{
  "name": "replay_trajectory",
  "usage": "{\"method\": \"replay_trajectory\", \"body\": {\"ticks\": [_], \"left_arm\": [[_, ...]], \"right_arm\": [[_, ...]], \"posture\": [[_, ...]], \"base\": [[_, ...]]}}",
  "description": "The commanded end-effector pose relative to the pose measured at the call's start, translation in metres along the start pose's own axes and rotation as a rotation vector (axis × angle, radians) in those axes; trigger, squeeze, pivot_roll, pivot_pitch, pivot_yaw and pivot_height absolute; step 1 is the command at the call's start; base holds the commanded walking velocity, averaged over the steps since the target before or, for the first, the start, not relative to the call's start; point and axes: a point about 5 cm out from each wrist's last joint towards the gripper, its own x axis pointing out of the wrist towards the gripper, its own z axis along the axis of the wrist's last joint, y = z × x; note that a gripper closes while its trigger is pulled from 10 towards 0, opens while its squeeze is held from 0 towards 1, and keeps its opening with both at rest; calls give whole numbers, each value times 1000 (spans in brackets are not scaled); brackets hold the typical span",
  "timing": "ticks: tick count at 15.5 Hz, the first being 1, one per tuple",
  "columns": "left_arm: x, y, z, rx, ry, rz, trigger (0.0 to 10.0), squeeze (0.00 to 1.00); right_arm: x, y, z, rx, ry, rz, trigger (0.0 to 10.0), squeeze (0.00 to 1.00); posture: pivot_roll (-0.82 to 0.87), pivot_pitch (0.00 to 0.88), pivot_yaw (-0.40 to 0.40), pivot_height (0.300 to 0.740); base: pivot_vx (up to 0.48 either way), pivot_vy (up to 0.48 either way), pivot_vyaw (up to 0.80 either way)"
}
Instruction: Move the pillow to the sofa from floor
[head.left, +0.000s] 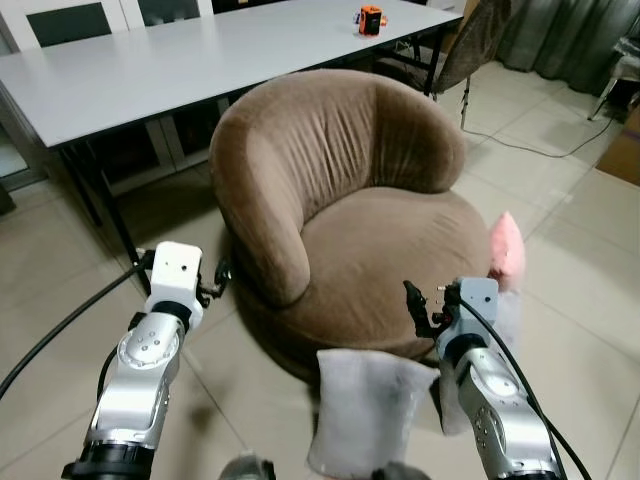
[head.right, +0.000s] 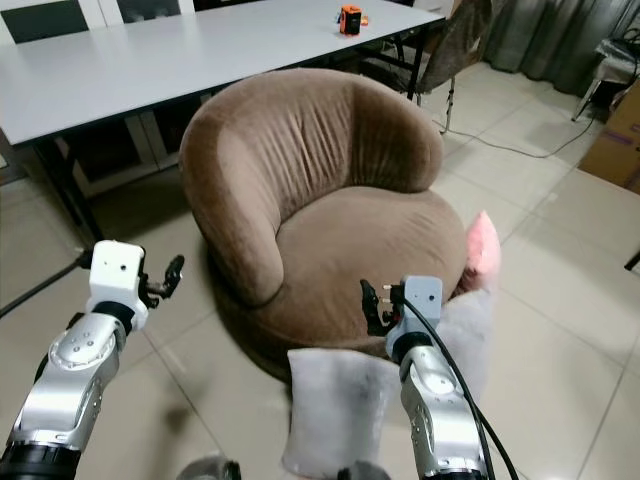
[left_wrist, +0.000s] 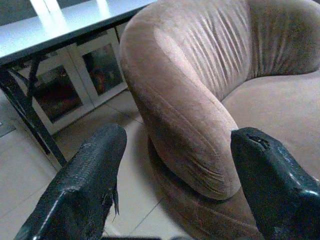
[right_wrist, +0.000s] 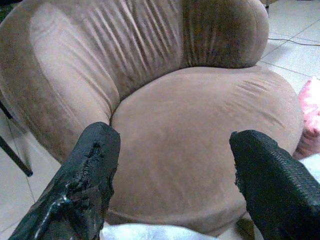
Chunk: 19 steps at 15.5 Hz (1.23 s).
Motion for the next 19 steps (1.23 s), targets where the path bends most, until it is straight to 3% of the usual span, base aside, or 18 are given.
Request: {"method": "replay_trajectory", "body": {"ticks": [1,11,19], "left_arm": [[3,1,3,17,-8,8,10000,0],[3,-3,-3,23,35,-16,10000,0],[3,-3,-4,24,36,-19,10000,0]], "right_arm": [[2,-1,3,-9,-13,2,10000,0],[3,-2,5,-16,-9,-1,10000,0],[-3,13,13,-10,-25,-2,10000,0]], "posture": [[-22,25,5,676],[-22,29,0,676],[-20,27,0,676]], "base": [[0,0,0],[0,0,0],[0,0,0]]}}
